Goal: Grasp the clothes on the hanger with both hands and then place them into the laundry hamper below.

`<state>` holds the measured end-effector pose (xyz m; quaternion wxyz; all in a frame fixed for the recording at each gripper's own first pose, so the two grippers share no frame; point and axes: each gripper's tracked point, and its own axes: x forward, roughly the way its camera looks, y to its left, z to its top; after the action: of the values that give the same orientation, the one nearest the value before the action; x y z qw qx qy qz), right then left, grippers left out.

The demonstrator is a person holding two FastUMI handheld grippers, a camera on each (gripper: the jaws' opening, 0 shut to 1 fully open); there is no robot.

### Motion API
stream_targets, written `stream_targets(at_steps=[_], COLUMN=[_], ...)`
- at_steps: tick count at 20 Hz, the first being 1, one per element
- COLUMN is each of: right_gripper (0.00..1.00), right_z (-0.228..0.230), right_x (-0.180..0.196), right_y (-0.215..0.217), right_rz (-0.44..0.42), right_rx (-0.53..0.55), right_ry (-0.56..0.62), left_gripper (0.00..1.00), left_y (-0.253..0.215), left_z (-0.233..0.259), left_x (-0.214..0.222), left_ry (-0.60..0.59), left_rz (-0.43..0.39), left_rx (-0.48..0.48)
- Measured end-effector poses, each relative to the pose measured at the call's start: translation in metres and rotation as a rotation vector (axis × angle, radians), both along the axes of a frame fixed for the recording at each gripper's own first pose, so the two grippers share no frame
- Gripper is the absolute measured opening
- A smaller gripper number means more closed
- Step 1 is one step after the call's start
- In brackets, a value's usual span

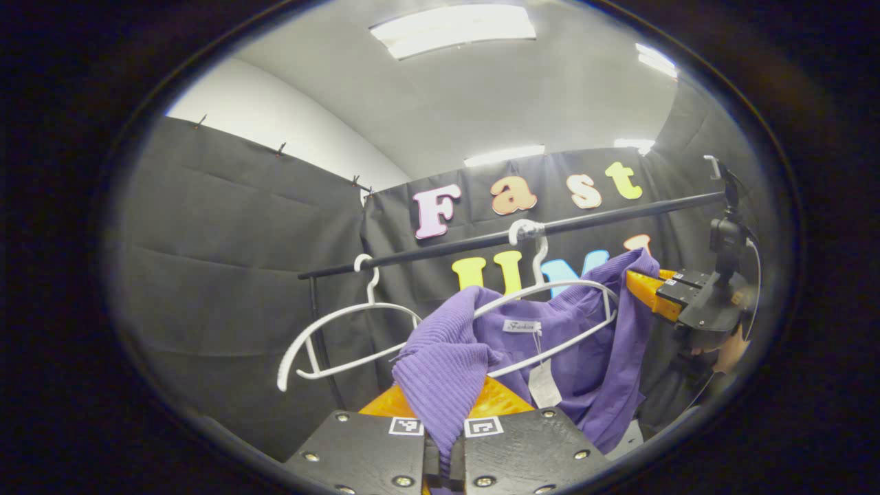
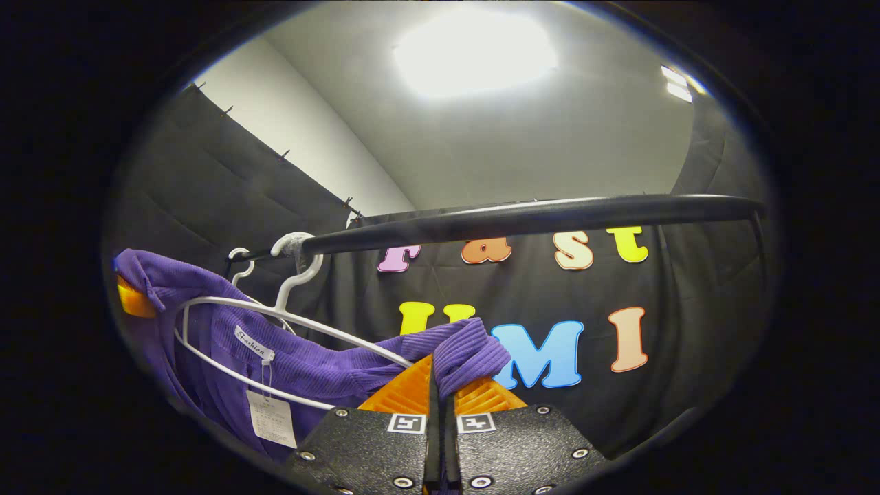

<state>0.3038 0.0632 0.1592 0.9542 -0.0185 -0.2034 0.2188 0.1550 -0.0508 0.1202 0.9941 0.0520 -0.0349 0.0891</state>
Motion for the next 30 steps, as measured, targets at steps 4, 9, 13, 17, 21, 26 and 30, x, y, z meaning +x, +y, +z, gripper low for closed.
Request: stream_targets(at_steps=[4, 9, 13, 17, 21, 26, 30], right_gripper=[0.02, 0.02, 0.02, 0.02, 0.02, 0.02, 0.02], right_z=[0.006, 0.0, -0.013, -0.039, -0.078, -0.123, -0.146], right_x=[0.009, 0.03, 0.043, 0.07, 0.1, 0.105, 0.099], right_y=[-0.006, -0.013, -0.014, -0.016, -0.024, -0.029, -0.036], right_rz=[-0.024, -0.069, -0.098, -0.153, -0.159, -0.163, -0.173], right_rx=[-0.044, -0.108, -0.149, -0.181, -0.159, -0.164, -0.164], right_ry=[-0.054, -0.088, -0.091, -0.044, 0.087, 0.205, 0.258], left_gripper=[0.01, 0.02, 0.02, 0.02, 0.02, 0.02, 0.02], left_y=[0.036, 0.082, 0.101, 0.121, 0.121, 0.127, 0.138], left_z=[0.009, 0.016, 0.006, -0.021, -0.052, -0.082, -0.095], left_x=[0.0, 0.005, 0.019, 0.033, 0.042, 0.041, 0.027], left_ry=[0.0, -0.016, 0.004, 0.047, 0.083, 0.126, 0.134], left_rz=[0.051, 0.117, 0.127, 0.143, 0.11, 0.11, 0.136], left_rx=[0.03, 0.028, 0.042, 0.004, -0.083, -0.123, -0.127])
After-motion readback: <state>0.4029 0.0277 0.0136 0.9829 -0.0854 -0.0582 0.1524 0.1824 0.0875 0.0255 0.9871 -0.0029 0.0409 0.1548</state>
